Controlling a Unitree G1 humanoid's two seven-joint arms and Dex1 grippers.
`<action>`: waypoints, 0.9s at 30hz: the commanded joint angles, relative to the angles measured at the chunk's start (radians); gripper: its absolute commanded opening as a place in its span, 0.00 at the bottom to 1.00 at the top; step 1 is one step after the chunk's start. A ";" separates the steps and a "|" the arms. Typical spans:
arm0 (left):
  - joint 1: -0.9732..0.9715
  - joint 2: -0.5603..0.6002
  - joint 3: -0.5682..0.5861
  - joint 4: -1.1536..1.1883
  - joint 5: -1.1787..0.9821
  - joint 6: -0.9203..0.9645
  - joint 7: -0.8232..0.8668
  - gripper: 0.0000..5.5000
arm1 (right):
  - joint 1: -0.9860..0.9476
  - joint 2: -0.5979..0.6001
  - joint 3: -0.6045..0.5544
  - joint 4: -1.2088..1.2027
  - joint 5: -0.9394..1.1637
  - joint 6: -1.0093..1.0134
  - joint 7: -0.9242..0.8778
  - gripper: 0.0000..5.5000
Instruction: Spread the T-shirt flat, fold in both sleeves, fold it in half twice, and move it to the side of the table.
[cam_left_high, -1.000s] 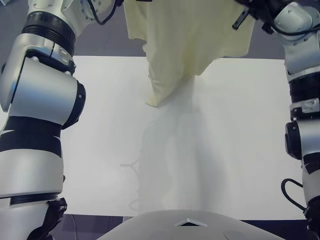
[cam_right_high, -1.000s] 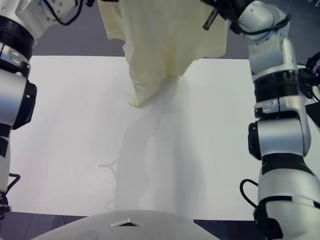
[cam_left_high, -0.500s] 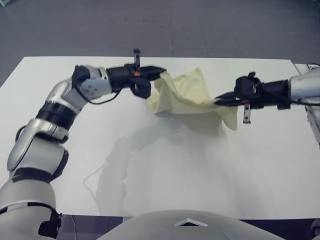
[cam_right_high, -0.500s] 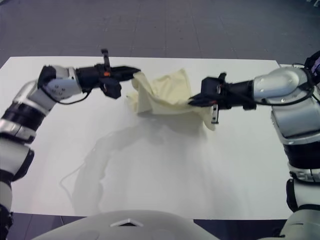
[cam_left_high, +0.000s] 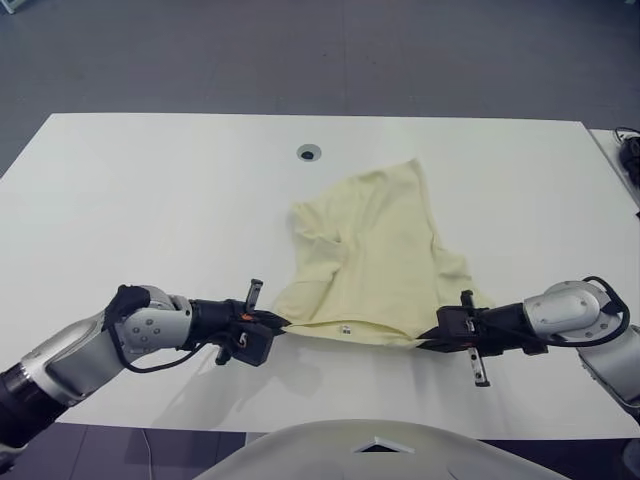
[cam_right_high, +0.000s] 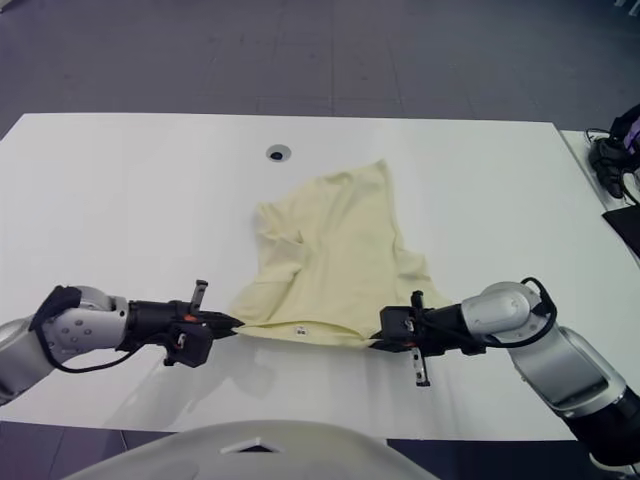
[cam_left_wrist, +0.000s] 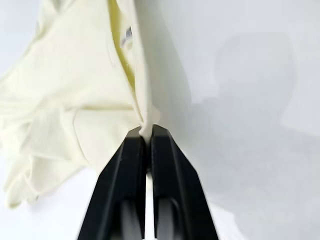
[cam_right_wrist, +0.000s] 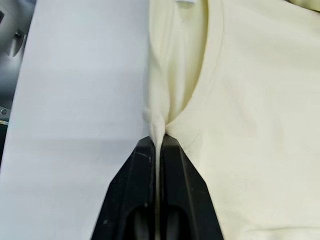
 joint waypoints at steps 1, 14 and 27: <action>0.117 0.046 0.040 -0.100 0.057 0.139 -0.046 0.00 | 0.026 0.011 0.005 -0.038 0.001 0.033 -0.037 0.00; 0.163 -0.066 0.159 -0.108 -0.025 0.195 -0.119 0.20 | 0.058 0.007 0.000 -0.115 0.020 0.111 -0.100 0.15; -0.198 -0.412 0.185 0.220 -0.179 0.314 -0.035 0.57 | -0.135 0.007 -0.235 -0.098 0.368 0.305 -0.063 0.50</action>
